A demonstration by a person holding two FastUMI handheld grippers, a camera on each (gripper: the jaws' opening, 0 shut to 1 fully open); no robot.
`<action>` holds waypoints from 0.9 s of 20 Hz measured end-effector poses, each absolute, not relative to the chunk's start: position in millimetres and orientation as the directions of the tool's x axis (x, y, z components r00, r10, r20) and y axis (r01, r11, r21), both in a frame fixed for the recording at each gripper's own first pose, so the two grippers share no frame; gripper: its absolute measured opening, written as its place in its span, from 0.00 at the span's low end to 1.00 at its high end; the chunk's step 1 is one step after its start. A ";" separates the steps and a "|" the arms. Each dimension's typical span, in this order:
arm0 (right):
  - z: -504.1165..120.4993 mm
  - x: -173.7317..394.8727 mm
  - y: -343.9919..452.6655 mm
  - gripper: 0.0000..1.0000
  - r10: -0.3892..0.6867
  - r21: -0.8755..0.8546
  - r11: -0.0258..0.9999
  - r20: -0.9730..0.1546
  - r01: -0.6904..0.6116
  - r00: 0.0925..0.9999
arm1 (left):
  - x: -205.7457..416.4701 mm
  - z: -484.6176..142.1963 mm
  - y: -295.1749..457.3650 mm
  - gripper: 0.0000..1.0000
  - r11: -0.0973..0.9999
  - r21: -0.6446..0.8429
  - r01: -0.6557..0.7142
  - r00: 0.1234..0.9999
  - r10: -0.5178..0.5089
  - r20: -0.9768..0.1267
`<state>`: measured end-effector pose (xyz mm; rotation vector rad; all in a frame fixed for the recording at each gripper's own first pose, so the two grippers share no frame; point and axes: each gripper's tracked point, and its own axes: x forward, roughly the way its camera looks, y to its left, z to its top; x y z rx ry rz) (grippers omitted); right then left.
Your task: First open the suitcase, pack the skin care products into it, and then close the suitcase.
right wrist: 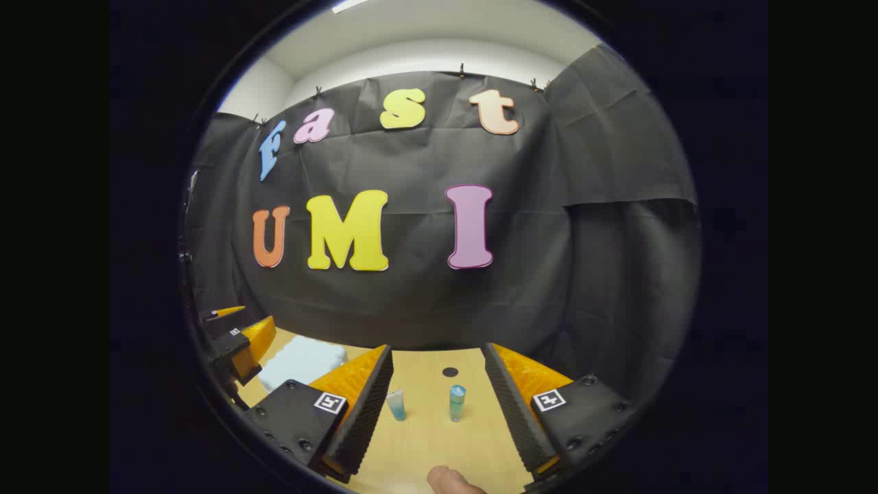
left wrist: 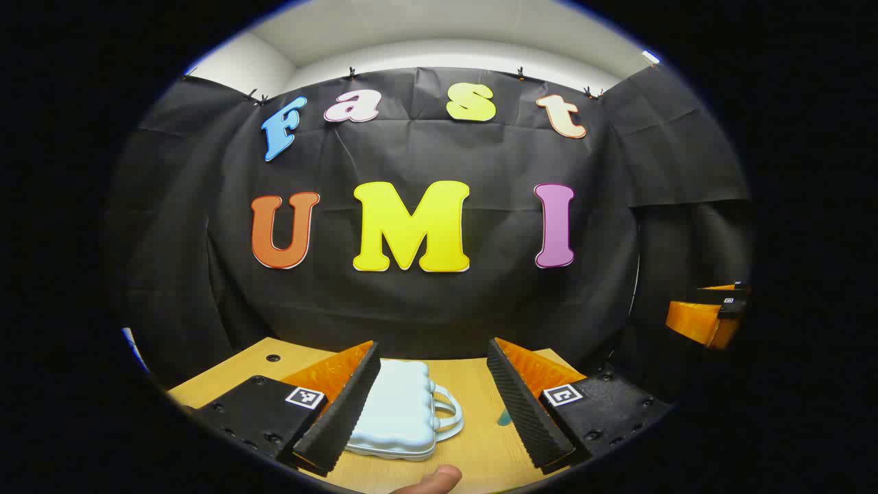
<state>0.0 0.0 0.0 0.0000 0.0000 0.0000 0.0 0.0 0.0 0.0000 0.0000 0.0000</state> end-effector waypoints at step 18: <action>-4.4 -0.8 29.8 0.80 0.082 -0.029 0.996 -0.005 -0.082 0.997 | -14.0 1.1 11.1 1.00 1.000 -0.013 -0.029 1.000 0.029 0.011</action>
